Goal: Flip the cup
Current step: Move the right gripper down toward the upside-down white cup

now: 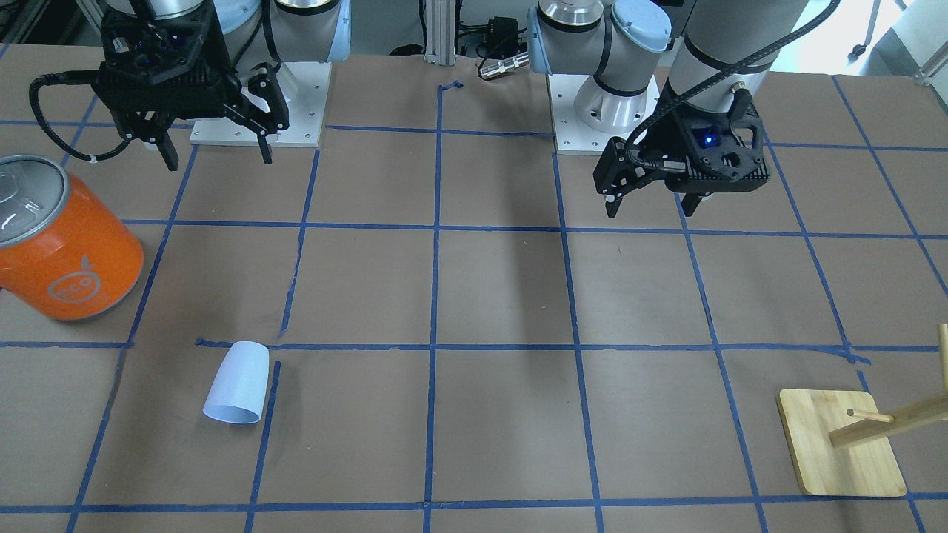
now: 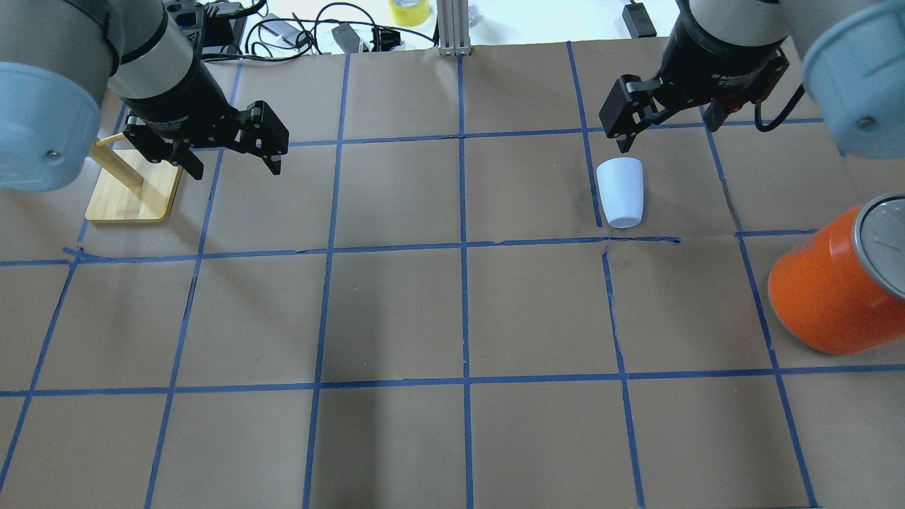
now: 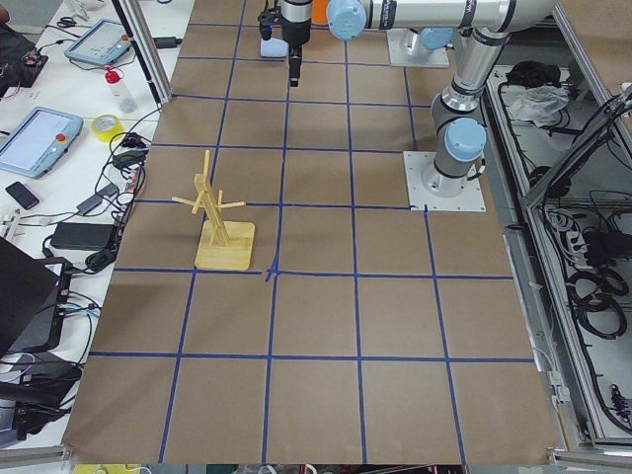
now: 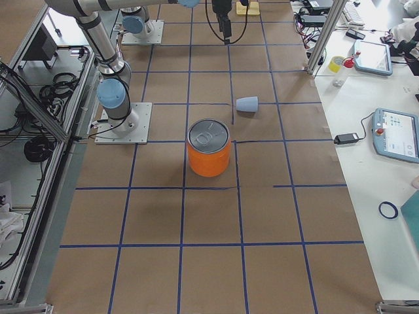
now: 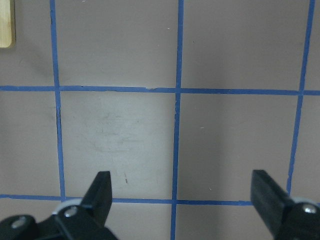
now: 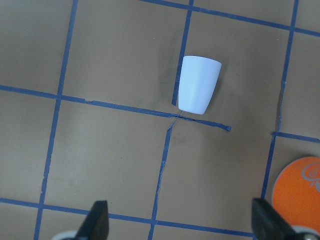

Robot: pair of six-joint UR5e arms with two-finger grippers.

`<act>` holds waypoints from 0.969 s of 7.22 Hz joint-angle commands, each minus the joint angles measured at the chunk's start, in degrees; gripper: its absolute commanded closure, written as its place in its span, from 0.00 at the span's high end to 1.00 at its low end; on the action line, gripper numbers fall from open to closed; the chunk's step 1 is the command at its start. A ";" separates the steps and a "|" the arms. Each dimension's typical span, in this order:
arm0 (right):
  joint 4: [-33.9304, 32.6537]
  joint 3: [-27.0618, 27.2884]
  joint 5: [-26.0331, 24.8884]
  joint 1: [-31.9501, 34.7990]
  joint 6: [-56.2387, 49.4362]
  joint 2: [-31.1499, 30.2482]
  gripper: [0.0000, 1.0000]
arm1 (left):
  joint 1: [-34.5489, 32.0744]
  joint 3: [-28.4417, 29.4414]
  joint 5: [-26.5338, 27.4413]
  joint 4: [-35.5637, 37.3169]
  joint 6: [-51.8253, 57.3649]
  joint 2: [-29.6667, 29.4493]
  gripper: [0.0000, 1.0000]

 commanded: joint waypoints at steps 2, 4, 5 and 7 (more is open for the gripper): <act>-2.19 0.79 0.47 -0.25 -0.47 1.32 1.00 | 0.00 -1.90 2.19 0.40 0.09 0.49 1.00; -12.17 2.02 4.23 -0.25 -0.12 9.18 1.00 | 0.00 -2.00 3.35 0.76 0.09 0.67 1.00; -17.71 2.03 3.38 -0.51 -0.03 13.24 1.00 | 0.00 -2.00 3.26 0.76 0.09 0.67 1.00; -18.82 2.11 3.80 -5.23 -0.38 17.39 1.00 | 0.00 -2.09 3.35 0.76 0.09 0.67 1.00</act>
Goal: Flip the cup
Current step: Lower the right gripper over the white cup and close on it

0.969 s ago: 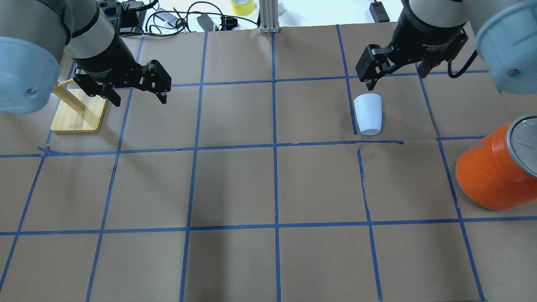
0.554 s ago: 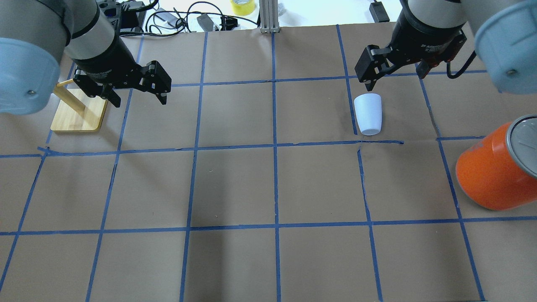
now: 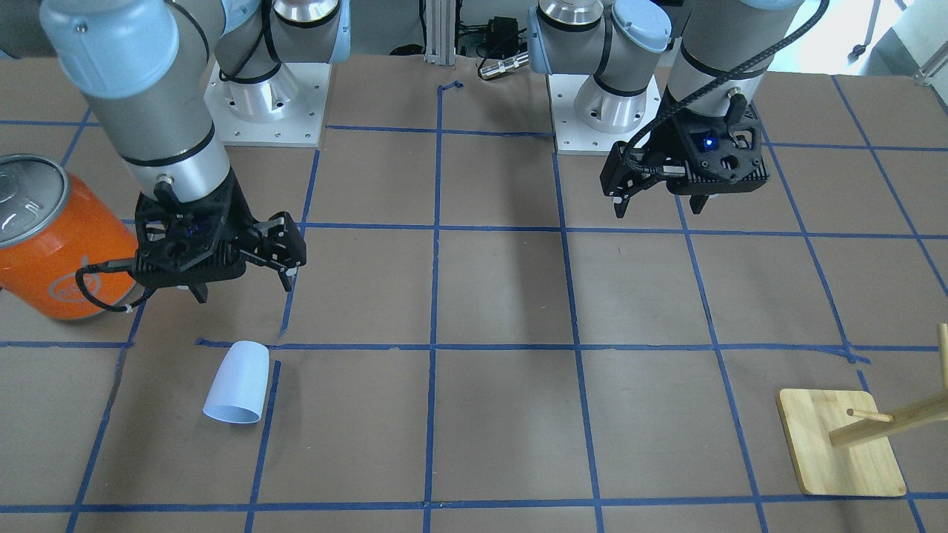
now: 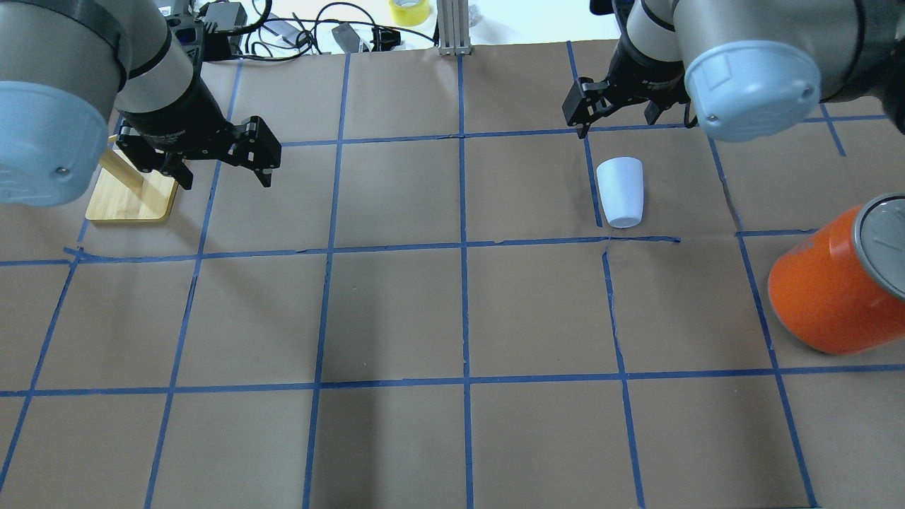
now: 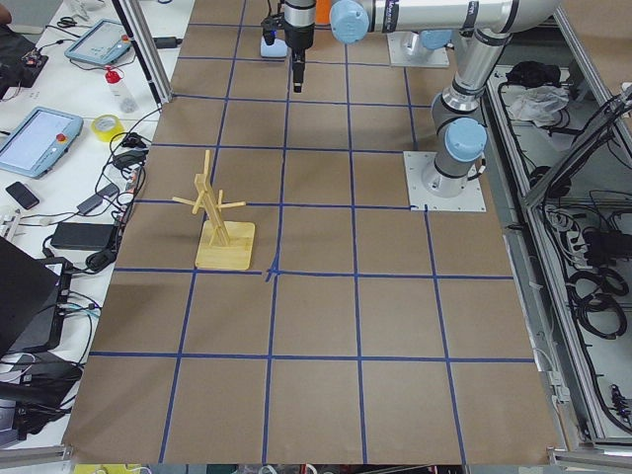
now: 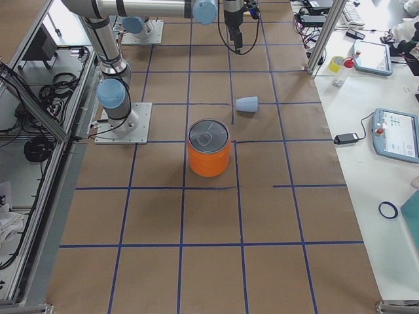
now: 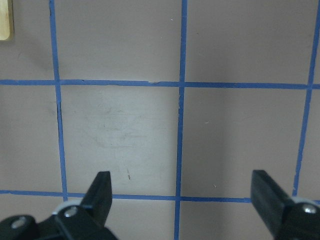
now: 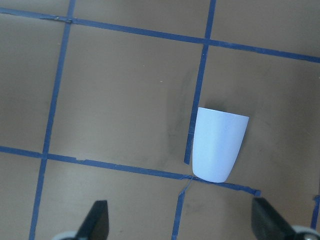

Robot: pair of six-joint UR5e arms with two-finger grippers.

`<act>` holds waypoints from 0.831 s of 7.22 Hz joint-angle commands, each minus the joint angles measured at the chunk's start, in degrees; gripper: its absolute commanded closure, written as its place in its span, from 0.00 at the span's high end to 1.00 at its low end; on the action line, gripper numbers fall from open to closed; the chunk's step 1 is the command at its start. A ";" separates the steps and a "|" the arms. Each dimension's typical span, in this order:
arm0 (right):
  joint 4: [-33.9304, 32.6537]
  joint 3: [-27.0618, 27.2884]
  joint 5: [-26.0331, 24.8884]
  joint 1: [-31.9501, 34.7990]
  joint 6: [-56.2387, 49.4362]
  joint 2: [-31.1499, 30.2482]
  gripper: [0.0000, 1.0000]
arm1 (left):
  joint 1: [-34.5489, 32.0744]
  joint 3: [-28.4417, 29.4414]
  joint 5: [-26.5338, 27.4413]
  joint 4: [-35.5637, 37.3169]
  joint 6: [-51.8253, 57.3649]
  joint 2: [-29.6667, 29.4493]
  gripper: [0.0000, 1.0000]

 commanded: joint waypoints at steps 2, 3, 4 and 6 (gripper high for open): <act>-3.91 0.36 0.11 -4.08 0.02 6.89 1.00 | 0.00 -0.07 0.03 0.01 0.00 0.10 1.00; -5.75 0.36 0.11 -4.17 -0.07 8.22 1.00 | 0.00 -0.07 -0.14 0.01 0.00 0.27 1.00; -6.64 0.36 0.11 -4.26 -0.16 9.36 1.00 | 0.00 -0.07 0.20 0.01 0.00 0.27 1.00; -7.88 0.45 -0.24 -4.34 -0.07 11.38 1.00 | 0.00 -0.07 0.38 0.01 0.00 0.36 1.00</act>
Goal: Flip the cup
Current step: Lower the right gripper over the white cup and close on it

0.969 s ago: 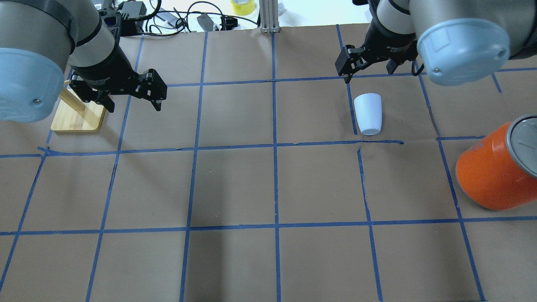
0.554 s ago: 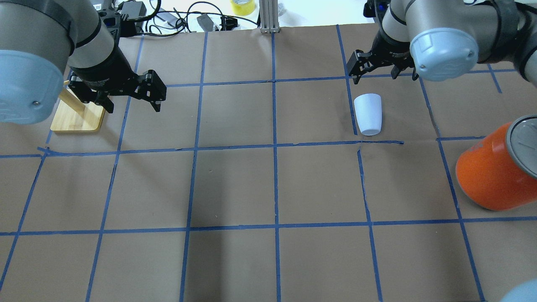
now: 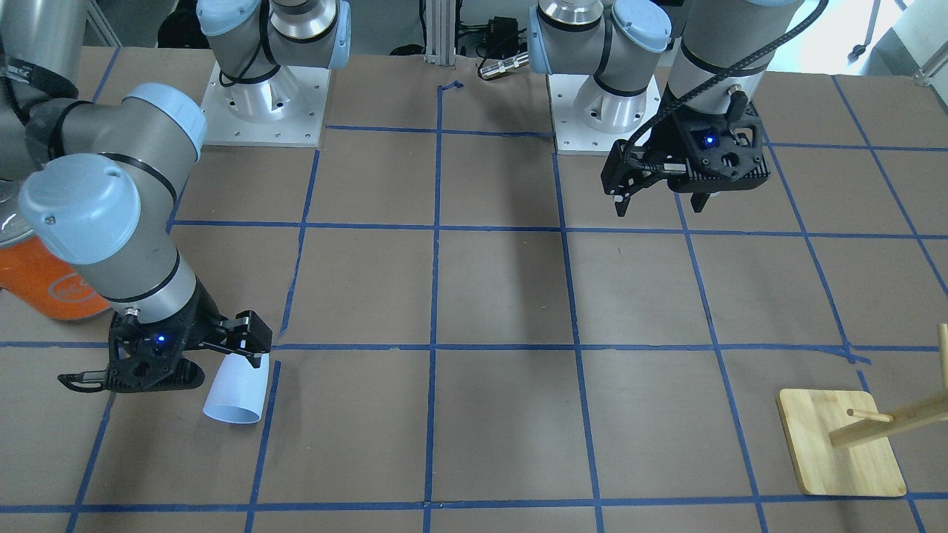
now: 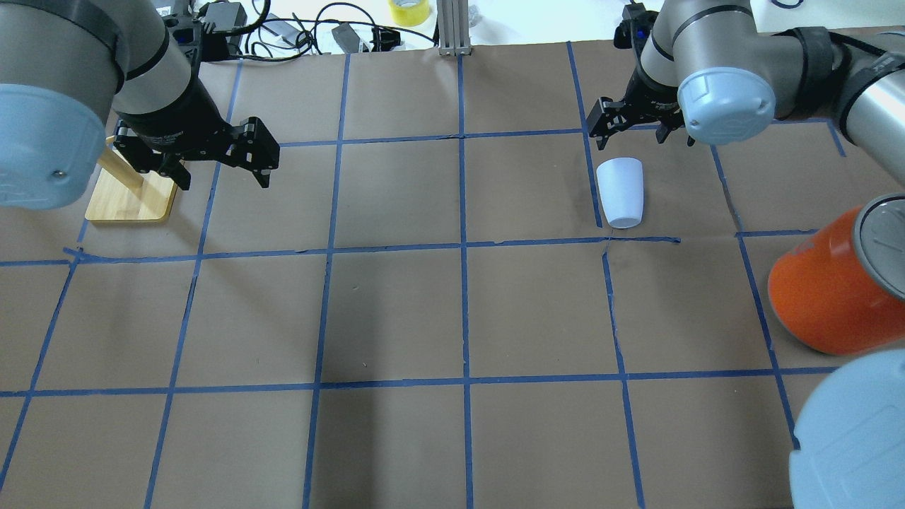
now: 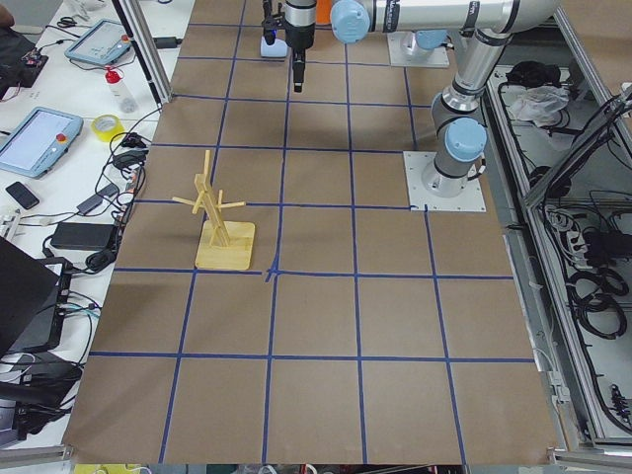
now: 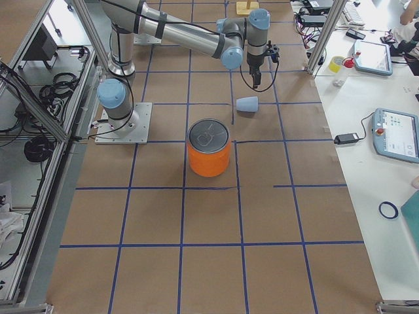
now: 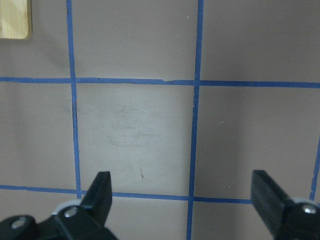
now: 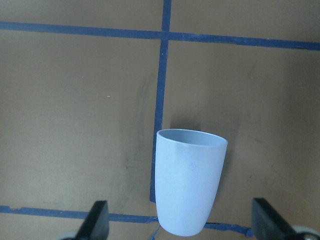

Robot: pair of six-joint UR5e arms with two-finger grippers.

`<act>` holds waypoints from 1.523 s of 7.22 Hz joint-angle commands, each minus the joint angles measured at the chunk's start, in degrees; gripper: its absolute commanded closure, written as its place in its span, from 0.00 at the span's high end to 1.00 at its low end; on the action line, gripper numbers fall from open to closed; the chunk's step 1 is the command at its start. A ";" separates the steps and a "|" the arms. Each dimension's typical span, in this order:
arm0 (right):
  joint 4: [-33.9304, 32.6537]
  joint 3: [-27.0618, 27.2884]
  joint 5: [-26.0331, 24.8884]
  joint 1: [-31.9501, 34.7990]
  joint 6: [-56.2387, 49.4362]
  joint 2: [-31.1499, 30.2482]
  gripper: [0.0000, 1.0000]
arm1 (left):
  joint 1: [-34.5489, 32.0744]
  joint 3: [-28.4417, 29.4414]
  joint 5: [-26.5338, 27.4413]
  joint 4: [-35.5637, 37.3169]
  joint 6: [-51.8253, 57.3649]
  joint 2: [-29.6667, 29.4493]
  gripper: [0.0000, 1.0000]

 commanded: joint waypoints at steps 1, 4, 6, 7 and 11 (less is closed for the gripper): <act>-1.73 0.04 -1.11 -0.06 0.11 2.17 1.00 | 0.00 0.09 -0.25 0.00 0.00 -0.01 1.00; -2.71 0.04 -1.12 -0.06 0.11 3.15 1.00 | 0.00 0.44 -0.60 0.00 0.00 0.07 1.00; -2.79 0.04 -1.12 -0.06 0.20 3.32 1.00 | 0.17 0.79 0.45 -0.61 0.00 0.69 1.00; -2.88 0.04 -1.12 -0.15 0.29 3.76 1.00 | 0.44 0.79 0.54 -0.61 0.00 0.69 1.00; -9.96 3.97 -1.38 -0.41 0.38 5.34 0.99 | 0.53 0.44 0.72 -0.96 0.09 1.48 1.00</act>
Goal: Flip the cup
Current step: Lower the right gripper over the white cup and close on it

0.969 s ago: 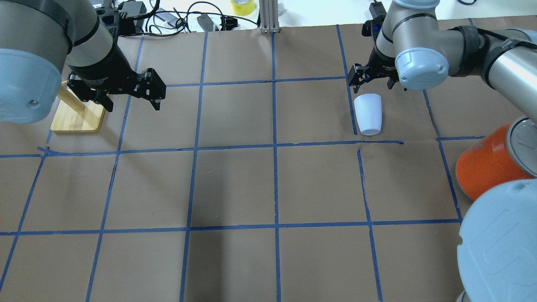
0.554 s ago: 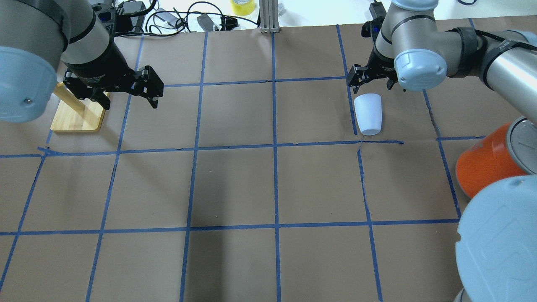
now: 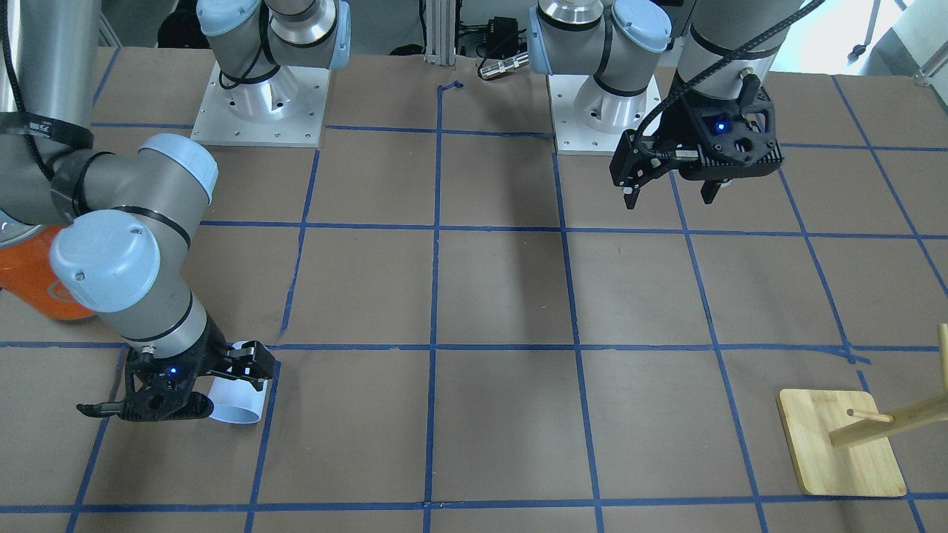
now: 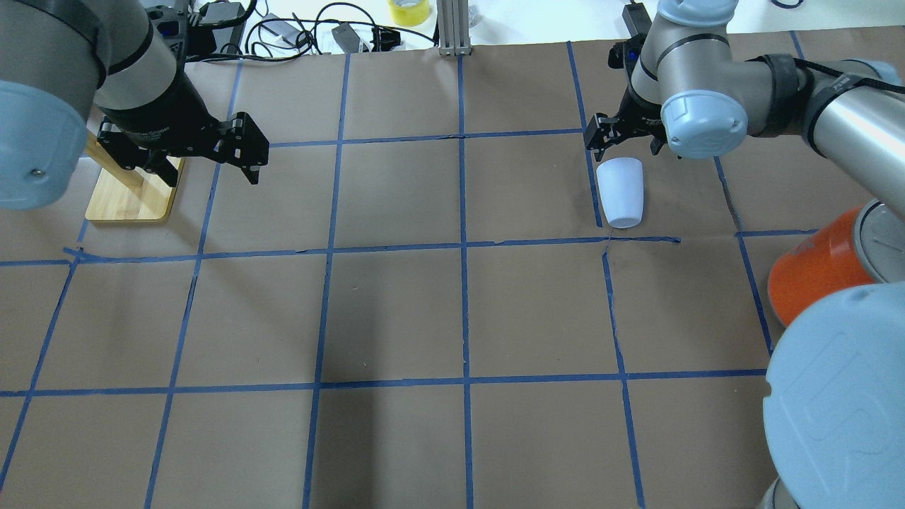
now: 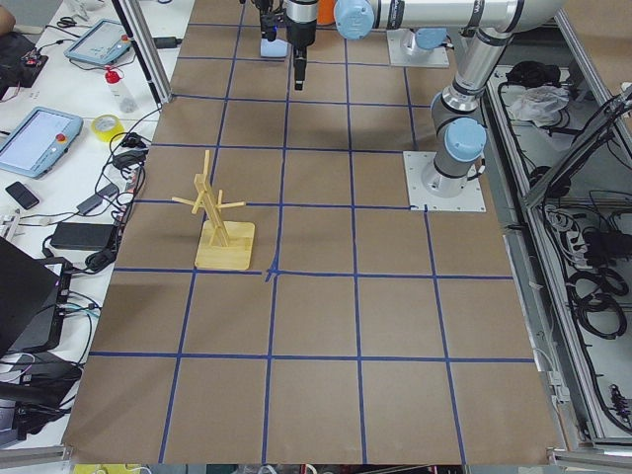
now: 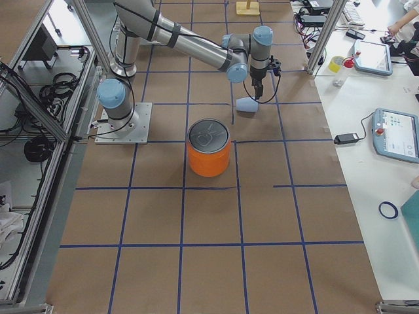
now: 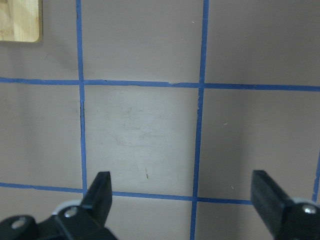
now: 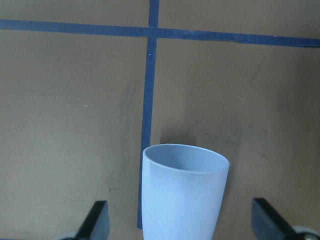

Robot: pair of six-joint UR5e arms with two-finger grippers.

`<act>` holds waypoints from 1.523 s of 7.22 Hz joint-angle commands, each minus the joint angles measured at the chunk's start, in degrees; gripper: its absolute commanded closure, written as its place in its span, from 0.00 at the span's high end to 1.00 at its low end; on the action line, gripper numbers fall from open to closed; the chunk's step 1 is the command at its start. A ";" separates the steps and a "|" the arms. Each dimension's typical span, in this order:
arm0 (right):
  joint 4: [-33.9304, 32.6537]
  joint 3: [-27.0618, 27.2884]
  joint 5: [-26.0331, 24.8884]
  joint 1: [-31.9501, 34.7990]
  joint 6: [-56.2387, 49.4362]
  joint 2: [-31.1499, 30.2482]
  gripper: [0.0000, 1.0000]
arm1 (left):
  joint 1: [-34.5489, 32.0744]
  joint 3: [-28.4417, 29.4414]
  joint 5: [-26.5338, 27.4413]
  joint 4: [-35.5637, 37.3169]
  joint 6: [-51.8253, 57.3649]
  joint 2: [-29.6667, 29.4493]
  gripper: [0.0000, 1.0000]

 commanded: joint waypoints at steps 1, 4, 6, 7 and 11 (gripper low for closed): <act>-5.22 3.37 0.06 -1.37 0.03 1.48 1.00 | 0.02 0.32 0.01 -0.25 0.42 0.34 1.00; -6.02 4.35 0.85 -2.00 3.18 2.97 0.99 | 0.37 0.50 -0.16 -0.08 1.73 0.52 1.00; -8.11 4.26 1.20 -2.00 5.56 4.03 0.97 | 0.37 0.59 -1.04 -0.08 2.00 0.61 1.00; -9.79 4.26 1.20 -2.00 6.87 4.90 0.97 | 0.37 0.67 -0.87 -0.16 2.09 0.61 1.00; -9.89 4.35 1.03 -1.74 7.15 5.88 0.81 | 0.81 2.68 -4.11 -1.47 2.18 -0.35 1.00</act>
